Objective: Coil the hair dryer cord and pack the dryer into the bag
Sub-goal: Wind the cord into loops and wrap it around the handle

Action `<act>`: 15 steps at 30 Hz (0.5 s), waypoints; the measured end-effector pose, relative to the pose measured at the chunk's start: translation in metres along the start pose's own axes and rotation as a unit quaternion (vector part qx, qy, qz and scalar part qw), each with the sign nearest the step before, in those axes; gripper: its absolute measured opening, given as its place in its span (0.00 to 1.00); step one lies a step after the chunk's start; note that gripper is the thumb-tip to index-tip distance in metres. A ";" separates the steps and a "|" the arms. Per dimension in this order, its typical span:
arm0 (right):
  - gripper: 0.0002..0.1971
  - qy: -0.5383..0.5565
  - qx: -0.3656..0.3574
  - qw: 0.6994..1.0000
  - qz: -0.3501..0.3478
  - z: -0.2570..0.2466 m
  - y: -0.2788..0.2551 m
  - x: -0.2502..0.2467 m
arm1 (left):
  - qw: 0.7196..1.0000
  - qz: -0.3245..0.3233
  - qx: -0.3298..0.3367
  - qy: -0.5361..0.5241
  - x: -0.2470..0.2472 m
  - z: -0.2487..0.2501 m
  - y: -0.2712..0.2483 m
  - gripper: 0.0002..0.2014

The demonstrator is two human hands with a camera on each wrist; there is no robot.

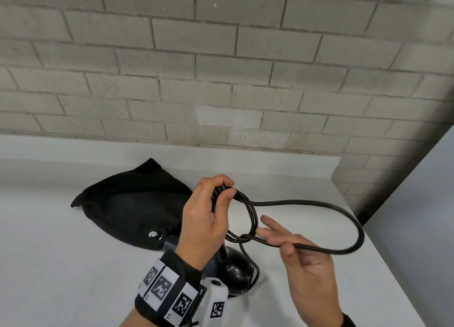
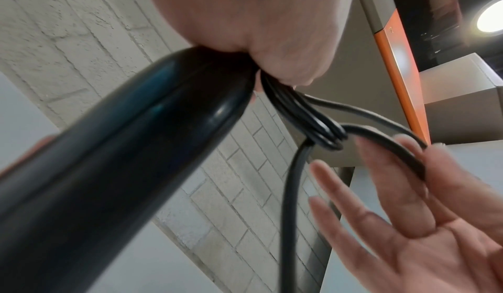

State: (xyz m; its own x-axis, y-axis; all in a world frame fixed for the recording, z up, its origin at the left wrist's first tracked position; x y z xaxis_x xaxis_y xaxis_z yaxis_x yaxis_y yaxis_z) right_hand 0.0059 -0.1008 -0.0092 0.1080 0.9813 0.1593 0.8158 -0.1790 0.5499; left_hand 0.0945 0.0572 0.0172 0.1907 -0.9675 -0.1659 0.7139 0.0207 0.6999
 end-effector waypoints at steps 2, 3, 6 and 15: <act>0.18 0.097 0.042 0.993 0.044 -0.005 -0.002 -0.004 | 1.000 0.001 -0.004 -0.002 -0.001 0.000 0.000 0.08; 0.19 0.148 0.063 0.984 0.076 -0.009 0.000 -0.007 | 1.000 0.003 -0.009 -0.005 -0.002 -0.001 0.001 0.07; 0.19 0.355 0.109 0.923 0.101 -0.023 0.006 -0.032 | 1.000 0.002 -0.017 -0.010 -0.004 -0.001 0.002 0.07; 0.15 -0.041 0.264 0.941 0.206 -0.069 0.010 -0.132 | 1.000 -0.004 -0.003 0.007 0.001 -0.001 0.006 0.09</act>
State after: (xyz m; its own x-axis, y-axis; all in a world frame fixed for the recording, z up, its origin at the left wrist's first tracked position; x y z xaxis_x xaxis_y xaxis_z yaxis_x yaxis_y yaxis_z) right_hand -0.0395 -0.2370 0.0316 0.5025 0.8423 0.1951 0.8616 -0.5066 -0.0320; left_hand 0.0996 0.0567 0.0203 0.1941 -0.9640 -0.1820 0.7191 0.0136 0.6947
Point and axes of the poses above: each hand's wrist, its own y-axis towards the middle knuckle, its own x-axis out of the palm, z = x × y, the point moved 1 cm from there along y, towards the middle knuckle, and after that the axes turned 5 degrees about -x, right-handed, at the moved point
